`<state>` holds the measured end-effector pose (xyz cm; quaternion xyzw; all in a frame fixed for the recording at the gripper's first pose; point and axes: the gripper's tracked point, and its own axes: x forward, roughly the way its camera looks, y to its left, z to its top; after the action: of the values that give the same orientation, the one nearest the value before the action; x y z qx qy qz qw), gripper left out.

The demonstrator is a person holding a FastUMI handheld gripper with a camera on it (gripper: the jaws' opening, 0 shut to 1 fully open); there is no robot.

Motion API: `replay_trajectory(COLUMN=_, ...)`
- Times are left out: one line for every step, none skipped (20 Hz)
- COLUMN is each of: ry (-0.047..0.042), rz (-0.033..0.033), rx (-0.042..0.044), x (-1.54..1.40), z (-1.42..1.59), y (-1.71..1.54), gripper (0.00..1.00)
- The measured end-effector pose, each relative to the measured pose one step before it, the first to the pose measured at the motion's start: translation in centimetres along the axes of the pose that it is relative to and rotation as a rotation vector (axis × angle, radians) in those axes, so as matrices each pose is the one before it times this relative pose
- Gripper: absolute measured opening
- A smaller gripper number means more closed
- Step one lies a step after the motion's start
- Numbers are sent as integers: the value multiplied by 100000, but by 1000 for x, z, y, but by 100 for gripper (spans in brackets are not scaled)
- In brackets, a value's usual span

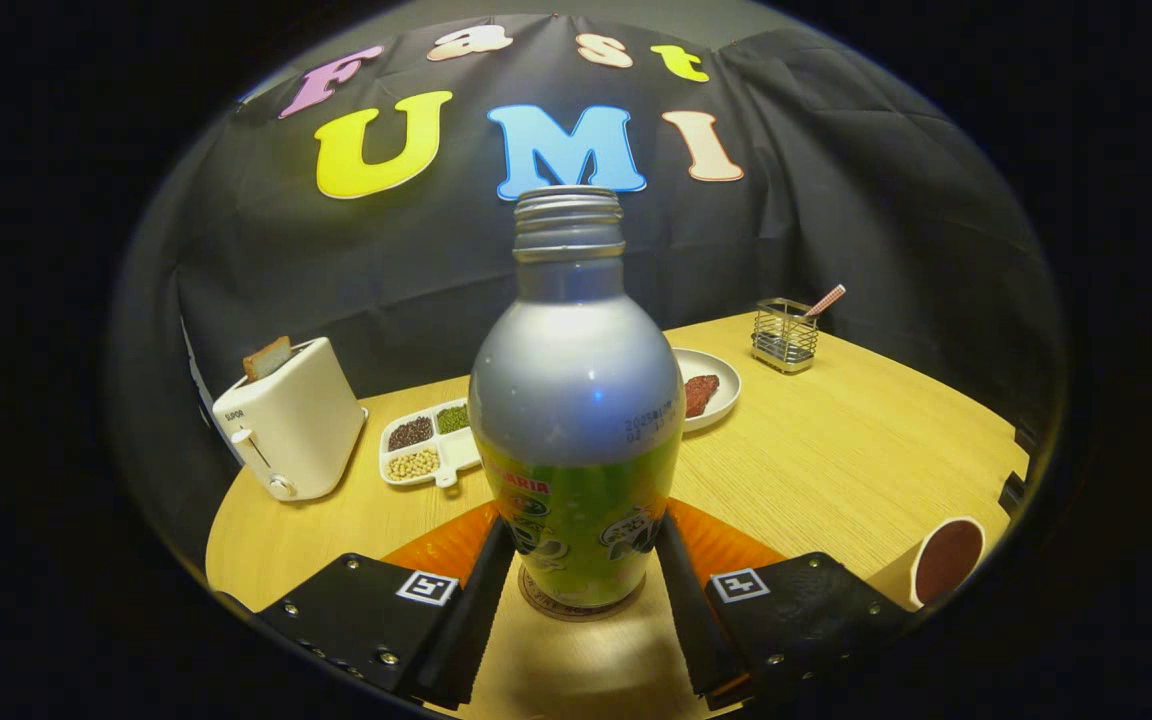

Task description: Take the bottle from table, then pour the juice into the cup, finally place the bottle on the coaster

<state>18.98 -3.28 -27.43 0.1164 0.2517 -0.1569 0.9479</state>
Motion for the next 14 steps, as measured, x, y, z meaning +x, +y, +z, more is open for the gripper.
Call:
replay_trajectory(ry=224, rz=366, rx=-883, x=390, z=-193, y=97, gripper=77)
replay_trajectory(ry=467, rz=28, rx=-881, x=303, z=-184, y=73, gripper=77)
replay_trajectory(ry=140, rz=335, rx=-798, x=342, z=-211, y=104, gripper=77)
replay_trajectory(ry=511, rz=453, rx=-792, x=299, z=-175, y=161, gripper=77)
replay_trajectory(ry=274, rz=691, rx=-740, x=215, z=-282, y=90, gripper=77)
replay_trajectory(ry=765, rz=889, rx=-842, x=251, z=-293, y=212, gripper=77)
replay_trajectory(ry=844, rz=903, rx=-782, x=173, z=-339, y=125, gripper=77)
replay_trajectory(ry=421, rz=692, rx=-1014, x=215, z=-212, y=164, gripper=77)
replay_trajectory(ry=614, rz=243, rx=-1081, x=39, z=-296, y=-34, gripper=78)
replay_trajectory(ry=191, rz=-474, rx=-960, x=103, z=-158, y=-62, gripper=78)
replay_trajectory(ry=168, rz=177, rx=-809, x=52, z=-104, y=58, gripper=78)
replay_trajectory(ry=174, rz=72, rx=-696, x=82, z=-129, y=98, gripper=78)
replay_trajectory(ry=146, rz=591, rx=-635, x=85, z=-137, y=195, gripper=78)
replay_trajectory(ry=459, rz=518, rx=-545, x=-5, z=-167, y=112, gripper=78)
